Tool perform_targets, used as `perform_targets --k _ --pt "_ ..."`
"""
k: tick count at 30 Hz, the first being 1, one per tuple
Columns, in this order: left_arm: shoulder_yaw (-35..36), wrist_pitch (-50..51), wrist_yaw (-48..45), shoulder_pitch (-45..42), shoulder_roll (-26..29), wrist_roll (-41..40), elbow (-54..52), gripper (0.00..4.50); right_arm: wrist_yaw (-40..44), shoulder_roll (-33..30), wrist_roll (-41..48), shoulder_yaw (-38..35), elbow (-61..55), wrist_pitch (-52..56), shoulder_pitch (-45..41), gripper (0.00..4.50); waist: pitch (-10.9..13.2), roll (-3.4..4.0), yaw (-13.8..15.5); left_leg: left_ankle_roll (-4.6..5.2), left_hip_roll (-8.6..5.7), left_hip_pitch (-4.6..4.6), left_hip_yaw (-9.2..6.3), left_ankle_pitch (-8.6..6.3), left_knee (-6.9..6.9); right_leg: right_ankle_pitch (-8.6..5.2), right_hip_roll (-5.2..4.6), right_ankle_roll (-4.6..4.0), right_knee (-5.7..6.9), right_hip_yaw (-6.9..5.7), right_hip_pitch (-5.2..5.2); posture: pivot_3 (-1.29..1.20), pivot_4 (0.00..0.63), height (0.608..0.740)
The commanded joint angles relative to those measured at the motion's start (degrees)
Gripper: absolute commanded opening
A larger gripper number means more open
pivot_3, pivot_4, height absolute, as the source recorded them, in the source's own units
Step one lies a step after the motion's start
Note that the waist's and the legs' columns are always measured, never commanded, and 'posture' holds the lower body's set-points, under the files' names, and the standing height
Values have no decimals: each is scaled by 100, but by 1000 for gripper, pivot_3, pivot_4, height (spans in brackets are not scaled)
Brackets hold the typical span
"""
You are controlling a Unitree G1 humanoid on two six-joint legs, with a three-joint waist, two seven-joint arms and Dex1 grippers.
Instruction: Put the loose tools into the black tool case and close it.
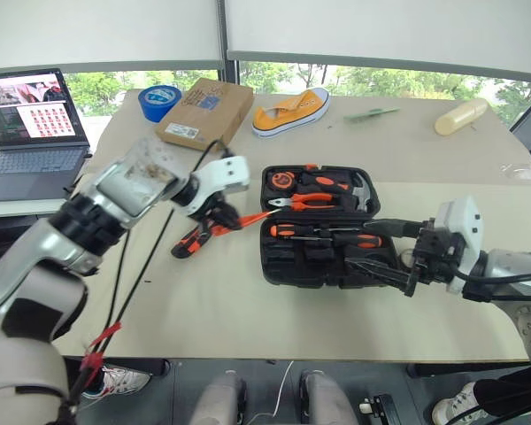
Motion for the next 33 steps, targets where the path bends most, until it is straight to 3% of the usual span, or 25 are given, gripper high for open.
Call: perform_targets --k 1,10,22,33 --pt "118 -399 -238 -282 -735 461 588 426 -46 -66 84 -308 -111 -24 58 4500 0 0 -12 12 -3 -5 1 -7 15 0 1 6 3 0 0 0 150 735" --pt "-122 -103 -715 -541 -1901 1434 1580 426 -319 35 149 -448 -375 21 348 4500 0 -1 -133 50 -5 -12 1 -28 21 -3 4 18 5 5 -5 0 150 735" --pt "-159 106 -1243 -499 -2456 2077 2237 426 -541 143 69 -429 -442 -100 502 4500 0 0 -122 63 2 -8 -1 -36 22 -4 3 19 8 6 -4 0 150 735" --pt "35 -220 -1159 -598 -2873 2556 2913 426 -676 292 -1 -425 -534 -182 652 4500 0 1 -110 66 2 -6 -2 -38 23 -4 2 20 9 7 0 0 150 735"
